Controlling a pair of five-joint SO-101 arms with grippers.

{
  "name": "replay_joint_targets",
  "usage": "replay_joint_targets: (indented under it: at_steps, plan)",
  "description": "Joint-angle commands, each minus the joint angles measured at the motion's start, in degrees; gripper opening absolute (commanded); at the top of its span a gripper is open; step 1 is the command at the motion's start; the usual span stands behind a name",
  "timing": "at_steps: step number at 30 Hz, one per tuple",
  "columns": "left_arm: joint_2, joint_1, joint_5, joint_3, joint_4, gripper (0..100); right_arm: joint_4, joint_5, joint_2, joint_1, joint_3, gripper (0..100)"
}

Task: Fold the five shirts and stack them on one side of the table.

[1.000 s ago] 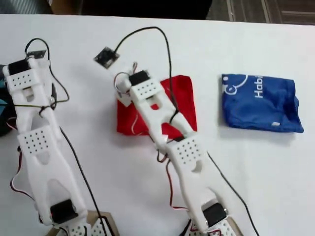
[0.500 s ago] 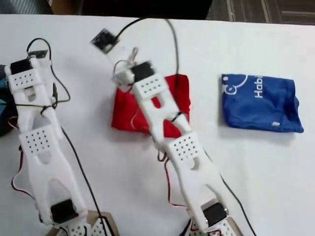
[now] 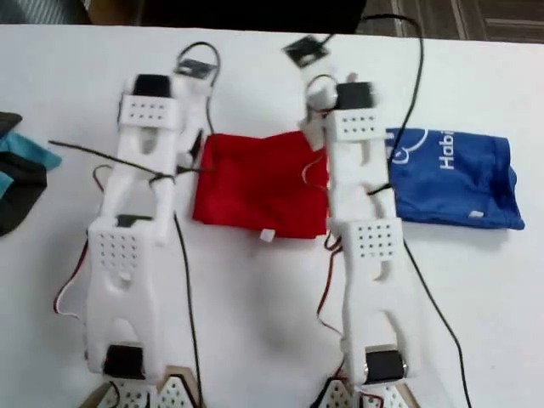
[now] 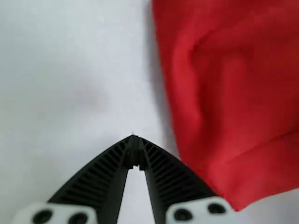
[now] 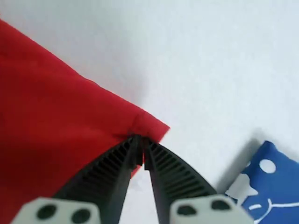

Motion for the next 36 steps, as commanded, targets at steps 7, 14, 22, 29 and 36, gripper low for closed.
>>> replay_joint_targets:
  at_steps: [7,14,22,29,36]
  plan:
    - [-2.5,1.2,-4.1,1.6,-12.7,3,0.4,0.6,-5.8,3.5,11.8,2.2]
    - [2.1,1.6,-4.4,-3.1,-14.1,3,0.6,0.6,-16.7,5.0,14.2,2.2]
    - [2.8,6.2,-4.4,-7.4,-16.1,3,-2.8,0.1,-44.8,0.8,55.6,2.3]
    - [4.7,7.3,-4.3,-8.0,-16.9,3,-24.8,0.1,-74.8,-4.4,99.4,2.2]
    - [9.1,6.1,-4.2,-8.0,-16.9,3,-43.3,-2.9,-88.4,-5.8,119.6,2.2]
